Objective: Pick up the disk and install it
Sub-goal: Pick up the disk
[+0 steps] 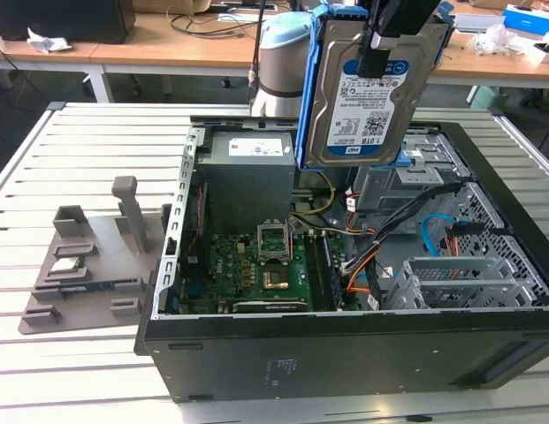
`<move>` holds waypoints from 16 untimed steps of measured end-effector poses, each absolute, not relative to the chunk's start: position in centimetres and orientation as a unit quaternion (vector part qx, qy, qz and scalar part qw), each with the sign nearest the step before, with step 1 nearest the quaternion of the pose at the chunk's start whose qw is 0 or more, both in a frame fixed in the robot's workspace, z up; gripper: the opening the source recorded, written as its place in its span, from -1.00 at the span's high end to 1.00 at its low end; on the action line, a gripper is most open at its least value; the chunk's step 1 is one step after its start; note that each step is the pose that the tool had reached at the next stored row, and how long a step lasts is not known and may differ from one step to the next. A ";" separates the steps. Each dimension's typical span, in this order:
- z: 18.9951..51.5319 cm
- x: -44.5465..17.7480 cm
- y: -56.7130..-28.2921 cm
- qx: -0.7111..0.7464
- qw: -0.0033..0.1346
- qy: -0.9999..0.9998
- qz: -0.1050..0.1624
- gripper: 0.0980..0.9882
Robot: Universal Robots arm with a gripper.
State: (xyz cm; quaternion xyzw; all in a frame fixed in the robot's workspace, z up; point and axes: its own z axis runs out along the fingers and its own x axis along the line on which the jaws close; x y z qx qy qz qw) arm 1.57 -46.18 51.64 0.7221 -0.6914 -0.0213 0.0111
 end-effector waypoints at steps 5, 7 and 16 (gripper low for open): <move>51.6 1.6 -47.2 0.722 0.011 -0.691 -0.021 0.41; 51.5 1.6 -47.4 0.722 0.011 -0.691 -0.021 0.41; 51.4 1.6 -48.9 0.722 0.011 -0.691 -0.021 0.41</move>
